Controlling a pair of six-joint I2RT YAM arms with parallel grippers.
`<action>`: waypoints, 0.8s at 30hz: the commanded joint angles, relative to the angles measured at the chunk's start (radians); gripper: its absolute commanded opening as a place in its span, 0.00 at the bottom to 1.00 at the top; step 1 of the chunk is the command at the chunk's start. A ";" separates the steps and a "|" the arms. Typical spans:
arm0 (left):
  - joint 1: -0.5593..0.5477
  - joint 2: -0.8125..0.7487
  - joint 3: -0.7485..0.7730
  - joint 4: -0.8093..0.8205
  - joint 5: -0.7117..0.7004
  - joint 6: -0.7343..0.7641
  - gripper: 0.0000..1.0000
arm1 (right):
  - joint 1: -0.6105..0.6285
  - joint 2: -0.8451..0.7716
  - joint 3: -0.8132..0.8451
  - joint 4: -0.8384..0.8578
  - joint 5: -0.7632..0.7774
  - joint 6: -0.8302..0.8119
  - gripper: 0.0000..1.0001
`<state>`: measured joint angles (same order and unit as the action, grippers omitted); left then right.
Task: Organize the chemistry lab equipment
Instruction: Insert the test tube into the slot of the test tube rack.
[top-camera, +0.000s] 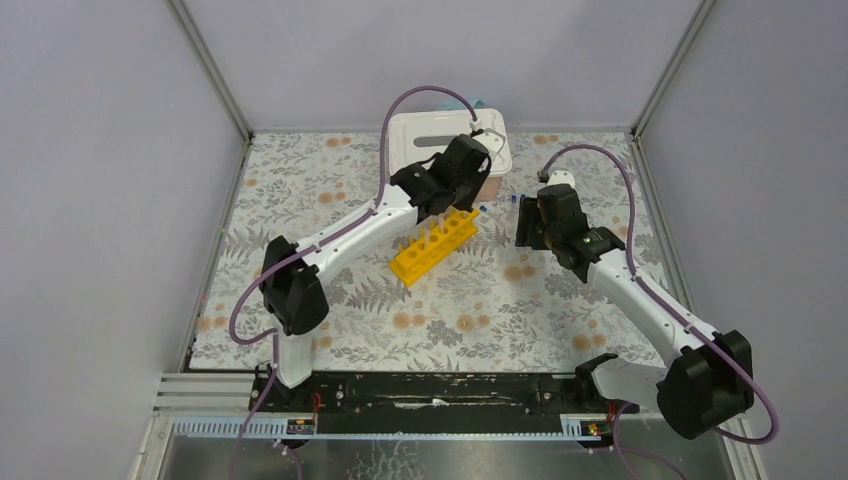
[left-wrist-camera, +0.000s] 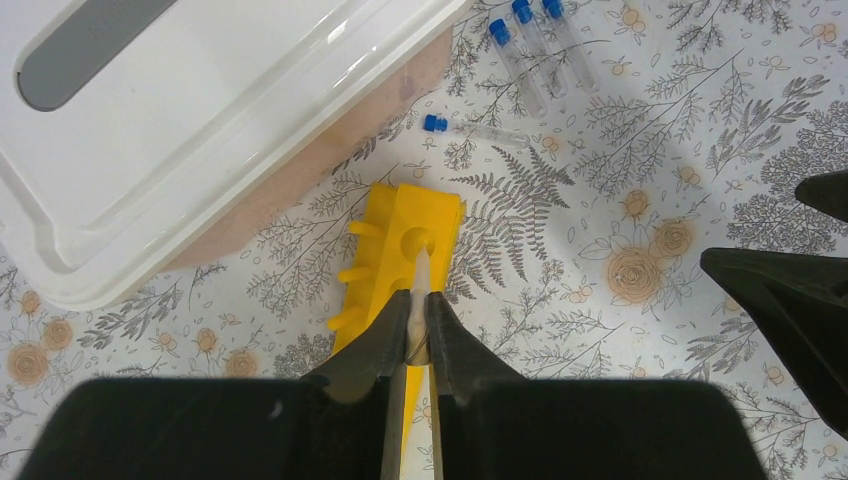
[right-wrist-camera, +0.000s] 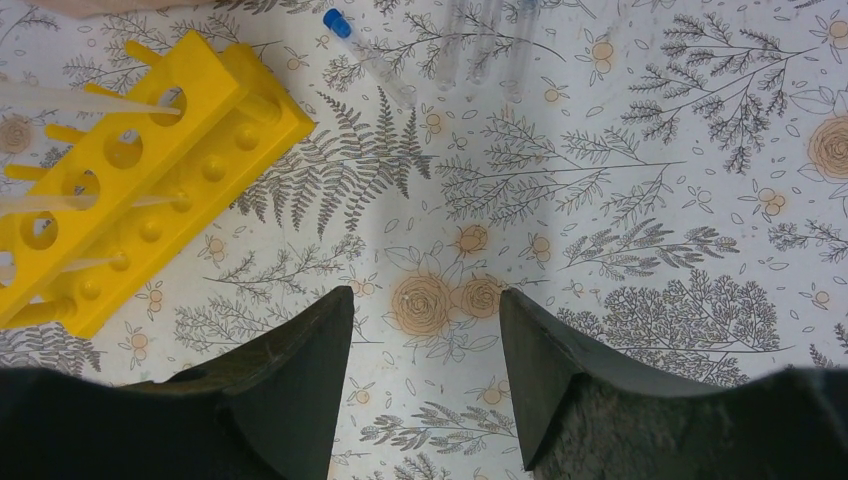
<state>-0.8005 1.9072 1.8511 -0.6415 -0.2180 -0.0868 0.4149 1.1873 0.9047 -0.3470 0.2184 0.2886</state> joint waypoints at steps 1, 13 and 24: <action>0.009 0.020 0.028 0.071 -0.011 0.019 0.15 | -0.015 0.010 0.007 0.048 -0.012 -0.005 0.63; 0.034 0.043 -0.001 0.089 0.002 0.015 0.15 | -0.031 0.053 0.019 0.069 -0.033 -0.011 0.63; 0.050 0.056 -0.050 0.117 0.028 0.002 0.16 | -0.034 0.082 0.017 0.079 -0.042 -0.014 0.63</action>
<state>-0.7609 1.9480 1.8172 -0.5919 -0.2058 -0.0868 0.3897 1.2636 0.9047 -0.3061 0.1886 0.2852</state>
